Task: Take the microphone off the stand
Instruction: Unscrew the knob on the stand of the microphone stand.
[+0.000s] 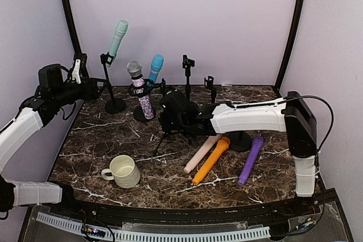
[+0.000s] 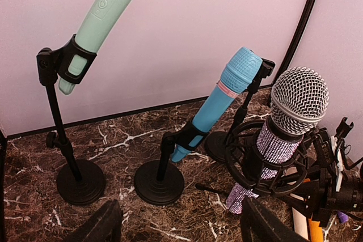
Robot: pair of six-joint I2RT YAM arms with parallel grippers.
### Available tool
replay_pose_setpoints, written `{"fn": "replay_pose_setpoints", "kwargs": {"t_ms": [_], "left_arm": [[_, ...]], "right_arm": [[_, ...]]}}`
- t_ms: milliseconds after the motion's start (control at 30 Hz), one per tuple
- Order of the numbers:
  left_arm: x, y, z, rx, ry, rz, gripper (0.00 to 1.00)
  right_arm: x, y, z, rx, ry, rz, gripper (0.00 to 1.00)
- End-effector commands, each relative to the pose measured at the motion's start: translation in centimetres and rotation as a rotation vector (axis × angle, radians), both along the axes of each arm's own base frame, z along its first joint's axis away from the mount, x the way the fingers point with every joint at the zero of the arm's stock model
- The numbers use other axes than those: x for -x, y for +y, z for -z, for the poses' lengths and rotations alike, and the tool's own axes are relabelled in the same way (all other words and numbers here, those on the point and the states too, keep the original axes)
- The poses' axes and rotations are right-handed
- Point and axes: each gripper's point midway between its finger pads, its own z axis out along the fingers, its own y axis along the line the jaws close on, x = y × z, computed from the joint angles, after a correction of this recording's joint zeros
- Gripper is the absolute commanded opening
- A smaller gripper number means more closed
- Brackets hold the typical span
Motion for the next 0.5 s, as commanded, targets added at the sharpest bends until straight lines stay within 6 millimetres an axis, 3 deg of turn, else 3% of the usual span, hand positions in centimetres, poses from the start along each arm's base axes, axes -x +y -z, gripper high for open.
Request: {"fn": "replay_pose_setpoints", "kwargs": {"t_ms": [0, 333, 467], "left_arm": [[0.1, -0.3, -0.2, 0.008, -0.017, 0.018, 0.74], [0.2, -0.5, -0.1, 0.011, -0.013, 0.029, 0.74], [0.7, -1.9, -0.7, 0.033, -0.040, 0.116, 0.74]], "right_arm": [[-1.0, -2.4, 2.6, 0.161, -0.012, 0.076, 0.10], [-0.8, -3.0, 3.3, 0.233, -0.031, 0.093, 0.10], [-0.5, -2.8, 3.8, 0.221, -0.018, 0.079, 0.10]]}}
